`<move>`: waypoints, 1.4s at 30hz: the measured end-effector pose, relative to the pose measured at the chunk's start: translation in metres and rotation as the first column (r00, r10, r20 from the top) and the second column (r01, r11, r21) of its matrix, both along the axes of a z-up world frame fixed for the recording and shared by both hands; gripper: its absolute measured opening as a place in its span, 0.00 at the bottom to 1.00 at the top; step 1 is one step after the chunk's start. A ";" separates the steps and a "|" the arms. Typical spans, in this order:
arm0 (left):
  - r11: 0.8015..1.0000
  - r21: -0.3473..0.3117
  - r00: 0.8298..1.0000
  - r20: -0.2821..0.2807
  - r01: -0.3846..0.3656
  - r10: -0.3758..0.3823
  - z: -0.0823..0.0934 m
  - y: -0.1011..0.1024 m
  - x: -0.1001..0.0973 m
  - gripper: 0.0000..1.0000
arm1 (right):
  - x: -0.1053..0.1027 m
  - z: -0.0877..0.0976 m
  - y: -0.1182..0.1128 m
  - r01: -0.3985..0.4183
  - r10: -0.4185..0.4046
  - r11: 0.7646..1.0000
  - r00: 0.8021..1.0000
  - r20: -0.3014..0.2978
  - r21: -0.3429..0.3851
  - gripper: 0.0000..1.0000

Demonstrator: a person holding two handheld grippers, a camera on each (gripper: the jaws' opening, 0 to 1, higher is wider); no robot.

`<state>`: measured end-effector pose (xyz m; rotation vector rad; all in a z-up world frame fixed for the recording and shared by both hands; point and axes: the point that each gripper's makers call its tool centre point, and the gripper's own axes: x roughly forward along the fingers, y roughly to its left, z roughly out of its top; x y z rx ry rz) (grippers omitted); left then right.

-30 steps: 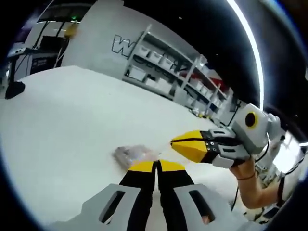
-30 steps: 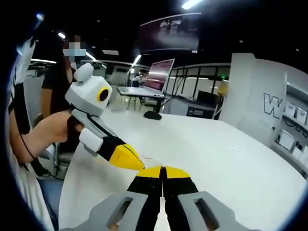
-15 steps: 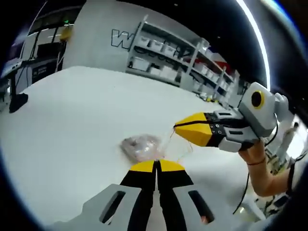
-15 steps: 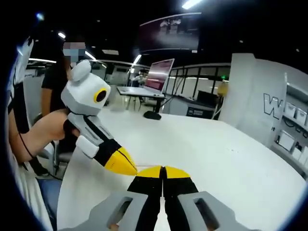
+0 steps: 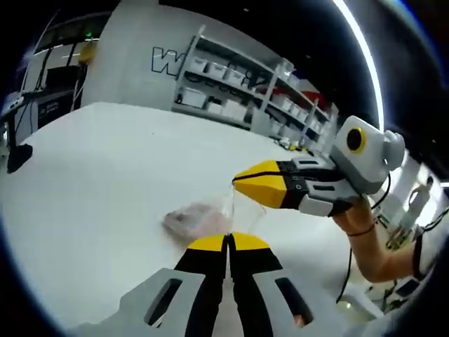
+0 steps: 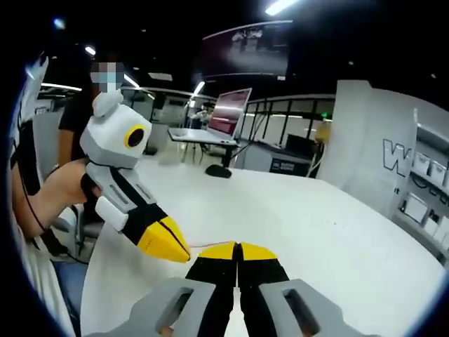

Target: Open the resealable bag by pulling the two sides of the seal apart until the entire bag opening is separated and visibly accessible.

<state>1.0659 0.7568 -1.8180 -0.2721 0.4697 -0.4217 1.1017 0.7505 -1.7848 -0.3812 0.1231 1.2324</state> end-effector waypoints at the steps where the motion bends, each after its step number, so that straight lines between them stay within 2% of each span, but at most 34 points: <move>1: 1.000 -0.001 1.000 0.003 0.004 -0.004 0.001 0.000 -0.001 0.03 | 0.001 0.000 0.000 0.000 0.000 1.000 1.000 0.004 -0.003 0.00; 7: 1.000 -0.002 1.000 0.016 0.010 -0.010 0.004 0.001 -0.002 0.06 | 0.005 0.004 0.002 -0.010 0.010 1.000 1.000 0.003 -0.009 0.00; 19: 0.998 0.059 0.999 0.046 0.018 -0.021 -0.007 0.010 -0.001 0.25 | 0.011 0.008 0.001 -0.028 0.028 1.000 0.999 -0.027 -0.008 0.00; 21: 0.995 0.086 0.998 0.037 0.044 -0.048 -0.012 0.009 -0.004 0.26 | 0.013 0.010 0.001 -0.027 0.027 1.000 0.999 -0.021 -0.014 0.00; 25: 0.993 0.102 0.998 0.027 0.057 -0.059 -0.016 0.009 -0.007 0.27 | 0.015 0.012 0.001 -0.032 0.032 0.999 0.999 -0.021 -0.018 0.00; 42: 0.997 0.073 0.998 0.056 0.020 -0.024 -0.012 0.019 -0.005 0.30 | 0.029 0.022 0.001 -0.008 0.010 0.999 1.000 0.029 -0.045 0.00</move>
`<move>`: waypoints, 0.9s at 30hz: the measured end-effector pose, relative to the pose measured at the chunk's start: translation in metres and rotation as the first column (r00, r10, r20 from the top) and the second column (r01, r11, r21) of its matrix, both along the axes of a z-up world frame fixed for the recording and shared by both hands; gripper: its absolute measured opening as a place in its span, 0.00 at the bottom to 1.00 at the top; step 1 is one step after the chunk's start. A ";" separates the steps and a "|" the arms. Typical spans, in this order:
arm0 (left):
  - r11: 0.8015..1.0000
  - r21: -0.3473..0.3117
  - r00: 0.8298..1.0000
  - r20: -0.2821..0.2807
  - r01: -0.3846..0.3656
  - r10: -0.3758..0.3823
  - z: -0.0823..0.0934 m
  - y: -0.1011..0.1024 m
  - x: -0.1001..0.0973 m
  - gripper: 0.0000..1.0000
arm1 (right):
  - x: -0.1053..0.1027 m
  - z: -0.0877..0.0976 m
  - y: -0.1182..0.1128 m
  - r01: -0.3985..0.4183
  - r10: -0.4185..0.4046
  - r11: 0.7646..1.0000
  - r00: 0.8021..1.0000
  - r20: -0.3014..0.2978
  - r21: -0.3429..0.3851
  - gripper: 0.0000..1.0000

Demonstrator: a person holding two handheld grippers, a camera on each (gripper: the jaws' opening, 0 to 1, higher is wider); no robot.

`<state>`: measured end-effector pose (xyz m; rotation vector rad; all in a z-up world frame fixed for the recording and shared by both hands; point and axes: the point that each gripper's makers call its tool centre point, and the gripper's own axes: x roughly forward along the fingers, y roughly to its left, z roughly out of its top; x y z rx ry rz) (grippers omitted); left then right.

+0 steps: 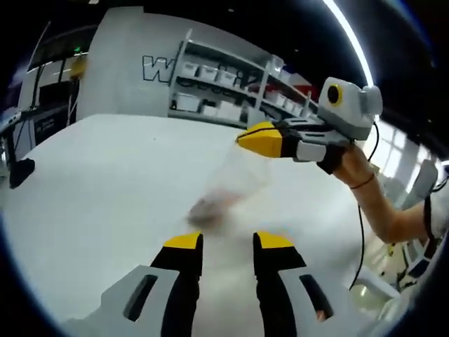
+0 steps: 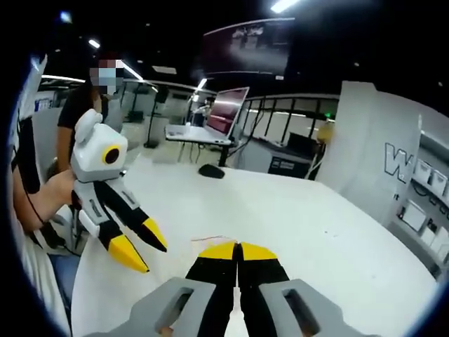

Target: Open the resealable bag by pulling the two sides of the seal apart until the entire bag opening is separated and visibly accessible.

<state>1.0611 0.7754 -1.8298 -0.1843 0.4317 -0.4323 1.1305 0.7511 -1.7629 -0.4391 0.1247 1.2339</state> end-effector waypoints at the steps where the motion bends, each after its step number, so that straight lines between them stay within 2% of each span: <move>1: 1.000 -0.003 1.000 0.002 0.000 0.000 0.000 0.000 0.000 0.30 | 0.001 0.001 0.000 0.002 -0.002 1.000 1.000 0.002 0.000 0.00; 13: 1.000 0.001 0.999 0.042 0.006 -0.006 0.003 -0.002 0.004 0.33 | 0.019 0.010 0.000 0.014 -0.014 1.000 1.000 -0.012 0.010 0.00; 18: 1.000 -0.004 0.999 0.040 0.003 -0.003 0.002 0.000 0.006 0.34 | 0.028 0.010 0.001 0.020 -0.020 1.000 1.000 -0.019 0.005 0.00; 22: 1.000 0.001 1.000 0.027 0.001 -0.001 -0.001 0.000 0.007 0.40 | 0.035 0.011 0.002 0.024 -0.024 1.000 0.999 -0.027 0.001 0.00; 27: 1.000 0.002 1.000 0.030 0.002 -0.002 -0.002 0.000 0.009 0.41 | 0.044 0.014 0.003 0.028 -0.028 1.000 0.998 -0.048 0.010 0.00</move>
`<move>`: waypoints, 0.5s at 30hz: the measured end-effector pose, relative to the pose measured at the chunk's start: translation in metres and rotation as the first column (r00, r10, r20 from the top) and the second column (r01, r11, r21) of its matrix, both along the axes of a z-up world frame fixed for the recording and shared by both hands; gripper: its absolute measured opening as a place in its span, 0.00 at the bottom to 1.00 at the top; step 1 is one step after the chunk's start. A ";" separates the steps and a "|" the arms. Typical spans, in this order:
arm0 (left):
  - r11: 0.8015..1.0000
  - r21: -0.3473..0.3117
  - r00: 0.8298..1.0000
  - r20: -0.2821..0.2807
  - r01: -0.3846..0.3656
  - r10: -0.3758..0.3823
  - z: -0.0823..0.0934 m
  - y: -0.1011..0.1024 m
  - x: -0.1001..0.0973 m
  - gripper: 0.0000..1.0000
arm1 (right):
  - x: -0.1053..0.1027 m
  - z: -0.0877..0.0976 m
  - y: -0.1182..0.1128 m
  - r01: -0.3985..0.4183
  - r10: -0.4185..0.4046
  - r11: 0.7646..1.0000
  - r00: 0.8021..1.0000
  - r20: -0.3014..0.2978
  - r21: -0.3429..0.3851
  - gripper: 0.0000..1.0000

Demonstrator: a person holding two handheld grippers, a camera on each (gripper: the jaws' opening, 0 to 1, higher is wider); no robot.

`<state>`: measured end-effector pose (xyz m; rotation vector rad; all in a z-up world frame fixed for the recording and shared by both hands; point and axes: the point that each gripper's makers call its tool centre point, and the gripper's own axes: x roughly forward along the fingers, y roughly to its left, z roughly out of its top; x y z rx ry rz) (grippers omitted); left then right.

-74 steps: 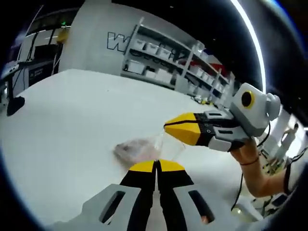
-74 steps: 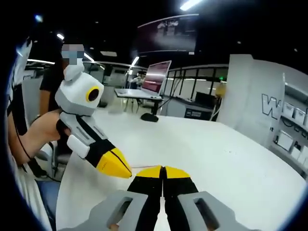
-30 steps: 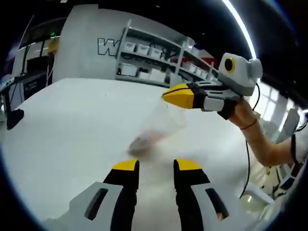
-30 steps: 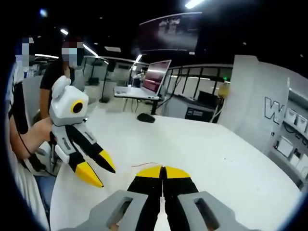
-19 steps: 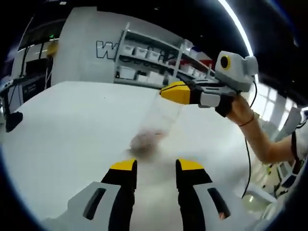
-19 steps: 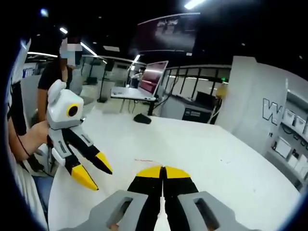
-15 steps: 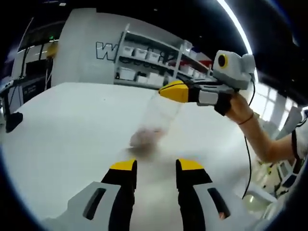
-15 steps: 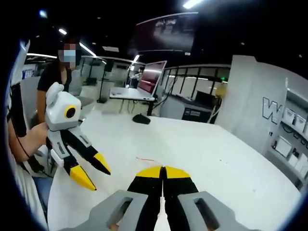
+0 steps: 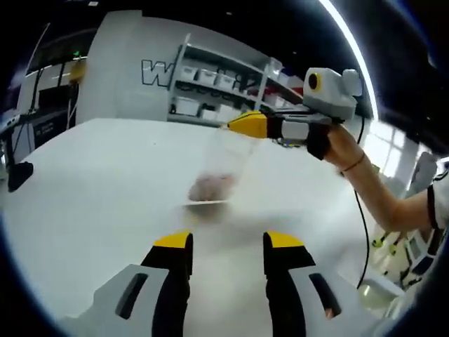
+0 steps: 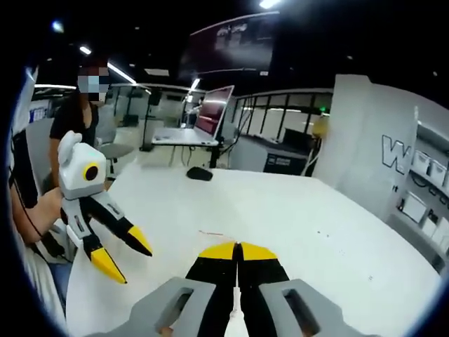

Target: Open the resealable bag by pulling the two sides of the seal apart until the entire bag opening is separated and visibly accessible.

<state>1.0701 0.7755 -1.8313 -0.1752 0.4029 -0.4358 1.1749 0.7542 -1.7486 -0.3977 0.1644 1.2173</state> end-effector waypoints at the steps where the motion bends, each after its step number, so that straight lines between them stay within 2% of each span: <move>1: 1.000 -0.001 1.000 0.001 0.001 -0.001 0.000 0.000 0.000 0.41 | 0.002 0.000 0.000 0.001 -0.001 1.000 1.000 -0.003 0.000 0.00; 15: 1.000 0.006 1.000 0.005 -0.012 0.012 -0.001 0.002 0.006 0.50 | 0.018 -0.001 0.006 0.009 -0.009 1.000 1.000 -0.020 -0.018 0.00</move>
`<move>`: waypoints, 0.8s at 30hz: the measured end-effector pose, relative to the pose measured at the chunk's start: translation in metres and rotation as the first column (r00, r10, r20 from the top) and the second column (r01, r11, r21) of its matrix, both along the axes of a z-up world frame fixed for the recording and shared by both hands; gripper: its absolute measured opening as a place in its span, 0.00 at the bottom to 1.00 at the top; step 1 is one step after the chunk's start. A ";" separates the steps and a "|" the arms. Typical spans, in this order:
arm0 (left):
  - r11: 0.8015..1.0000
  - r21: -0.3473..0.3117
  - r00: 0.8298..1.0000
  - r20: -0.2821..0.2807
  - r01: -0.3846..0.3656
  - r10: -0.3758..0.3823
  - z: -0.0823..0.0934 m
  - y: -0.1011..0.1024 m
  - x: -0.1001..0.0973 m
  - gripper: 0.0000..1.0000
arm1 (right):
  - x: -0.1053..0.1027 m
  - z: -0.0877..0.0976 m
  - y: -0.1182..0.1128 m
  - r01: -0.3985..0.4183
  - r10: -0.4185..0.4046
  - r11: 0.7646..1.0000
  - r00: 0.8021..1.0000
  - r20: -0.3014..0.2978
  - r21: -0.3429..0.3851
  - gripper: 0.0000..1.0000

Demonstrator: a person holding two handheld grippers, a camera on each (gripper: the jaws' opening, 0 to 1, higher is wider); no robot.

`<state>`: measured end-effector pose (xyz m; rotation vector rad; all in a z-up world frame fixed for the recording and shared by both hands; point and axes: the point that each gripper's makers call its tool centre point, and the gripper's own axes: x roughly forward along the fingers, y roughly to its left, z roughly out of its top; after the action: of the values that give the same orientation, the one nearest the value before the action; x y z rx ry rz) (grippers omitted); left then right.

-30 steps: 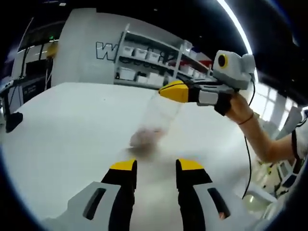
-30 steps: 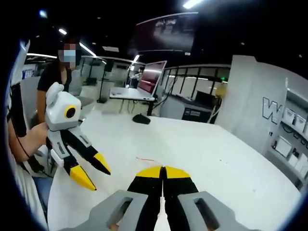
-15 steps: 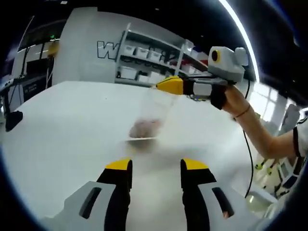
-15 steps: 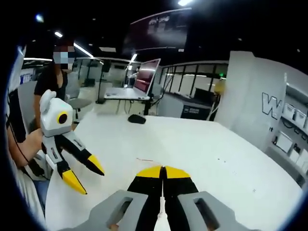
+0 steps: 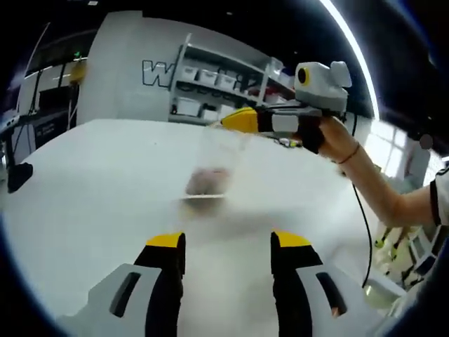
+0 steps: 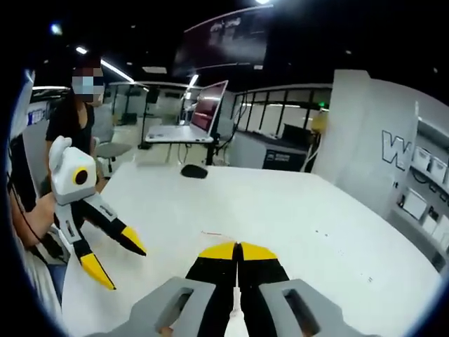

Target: Open the resealable bag by pulling the two sides of the seal apart until the entire bag opening is separated and visibly accessible.

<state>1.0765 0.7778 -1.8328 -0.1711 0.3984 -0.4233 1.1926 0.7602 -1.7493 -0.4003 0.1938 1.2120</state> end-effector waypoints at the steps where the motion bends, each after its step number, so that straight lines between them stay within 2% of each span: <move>1: 1.000 -0.002 1.000 0.005 -0.003 0.003 0.001 0.001 0.000 0.50 | 0.001 0.001 0.001 -0.001 0.001 1.000 1.000 -0.005 0.004 0.00; 24: 1.000 0.002 1.000 0.008 -0.014 0.014 -0.001 0.009 0.009 0.49 | 0.036 0.003 0.015 0.013 -0.013 1.000 1.000 -0.018 0.005 0.00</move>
<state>1.0851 0.7866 -1.8333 -0.1705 0.3898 -0.4097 1.2283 0.7749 -1.7459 -0.3829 0.2083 1.2033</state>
